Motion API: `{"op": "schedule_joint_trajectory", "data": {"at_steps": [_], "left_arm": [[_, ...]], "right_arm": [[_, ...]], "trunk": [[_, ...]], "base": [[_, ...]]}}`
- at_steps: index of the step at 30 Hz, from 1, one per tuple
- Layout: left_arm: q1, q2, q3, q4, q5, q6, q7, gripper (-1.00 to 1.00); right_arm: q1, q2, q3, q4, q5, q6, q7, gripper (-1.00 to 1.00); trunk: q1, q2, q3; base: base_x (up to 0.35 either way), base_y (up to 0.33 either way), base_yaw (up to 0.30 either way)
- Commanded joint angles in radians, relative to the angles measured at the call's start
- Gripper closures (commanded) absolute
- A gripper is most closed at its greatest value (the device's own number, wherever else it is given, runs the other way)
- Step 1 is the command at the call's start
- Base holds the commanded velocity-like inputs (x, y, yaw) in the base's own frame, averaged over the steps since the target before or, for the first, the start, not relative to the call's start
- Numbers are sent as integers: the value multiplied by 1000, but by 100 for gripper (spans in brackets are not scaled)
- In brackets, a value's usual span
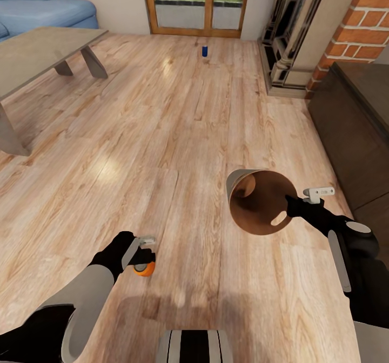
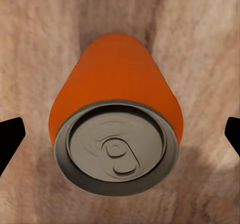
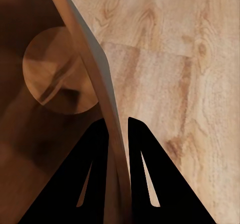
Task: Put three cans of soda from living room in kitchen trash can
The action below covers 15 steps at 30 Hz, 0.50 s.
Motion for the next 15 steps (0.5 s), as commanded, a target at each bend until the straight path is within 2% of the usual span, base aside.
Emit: {"op": "schedule_joint_trajectory", "data": {"at_steps": [1,5,10,15], "left_arm": [[0,0,0,0,0,0,0,-100],[0,0,0,0,0,0,1,-100],[0,0,0,1,0,-1,0,-100],[0,0,0,1,0,0,1,-100]], "right_arm": [[0,0,0,-1,-15,2,6,100],[0,0,1,-1,-15,1,6,100],[1,1,1,-1,-15,1,6,100],[1,1,1,-1,-15,1,7,100]], "trunk": [[0,0,0],[0,0,0],[2,-1,-19],[2,-1,-19]], "base": [[10,0,0],[5,0,0],[0,0,0],[0,0,0]]}}
